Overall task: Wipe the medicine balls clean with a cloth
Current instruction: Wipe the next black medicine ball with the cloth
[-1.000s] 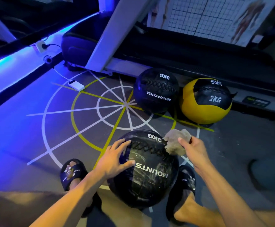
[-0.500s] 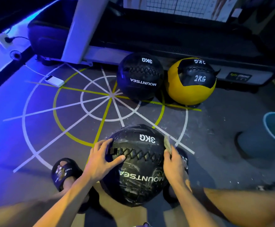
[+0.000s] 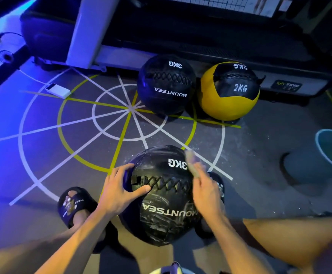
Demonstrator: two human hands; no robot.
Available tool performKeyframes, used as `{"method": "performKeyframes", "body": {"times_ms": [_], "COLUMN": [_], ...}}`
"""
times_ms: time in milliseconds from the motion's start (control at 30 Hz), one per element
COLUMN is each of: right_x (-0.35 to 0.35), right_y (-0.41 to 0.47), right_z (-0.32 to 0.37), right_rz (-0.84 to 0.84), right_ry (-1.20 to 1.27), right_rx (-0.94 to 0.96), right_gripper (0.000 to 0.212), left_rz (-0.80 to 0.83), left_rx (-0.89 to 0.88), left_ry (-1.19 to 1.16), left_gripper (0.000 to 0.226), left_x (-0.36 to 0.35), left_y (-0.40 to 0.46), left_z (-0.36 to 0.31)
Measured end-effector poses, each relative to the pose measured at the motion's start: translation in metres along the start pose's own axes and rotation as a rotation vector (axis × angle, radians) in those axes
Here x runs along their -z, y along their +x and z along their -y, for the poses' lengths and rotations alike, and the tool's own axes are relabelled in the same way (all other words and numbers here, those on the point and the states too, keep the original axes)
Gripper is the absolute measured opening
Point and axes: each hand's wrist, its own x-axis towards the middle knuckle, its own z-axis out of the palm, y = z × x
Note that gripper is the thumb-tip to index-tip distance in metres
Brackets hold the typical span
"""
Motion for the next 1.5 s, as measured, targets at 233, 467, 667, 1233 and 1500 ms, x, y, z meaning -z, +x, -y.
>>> {"method": "performKeyframes", "body": {"times_ms": [233, 467, 667, 1233, 1500], "right_x": [-0.043, 0.008, -0.015, -0.041, -0.016], "right_y": [-0.035, -0.01, -0.018, -0.013, 0.033], "right_z": [0.066, -0.014, 0.048, 0.056, 0.048], "right_rz": [0.038, -0.056, -0.085, 0.219, 0.145], "right_ry": [-0.012, -0.025, 0.001, -0.146, -0.138], "right_rx": [0.473, 0.006, 0.156, 0.78, 0.476], "right_gripper": [0.045, 0.057, 0.043, 0.048, 0.046], "left_rz": [-0.041, -0.032, -0.056, 0.05, 0.025], "left_rx": [-0.01, 0.029, 0.052, -0.044, -0.019], "left_ry": [0.03, -0.014, 0.032, -0.023, -0.008], "left_gripper": [0.102, 0.1, 0.112, 0.081, 0.084], "left_x": [-0.014, -0.017, -0.026, -0.023, -0.025], "left_y": [0.002, 0.002, -0.002, 0.001, 0.001], "left_z": [-0.005, -0.008, -0.025, -0.004, -0.017]}}
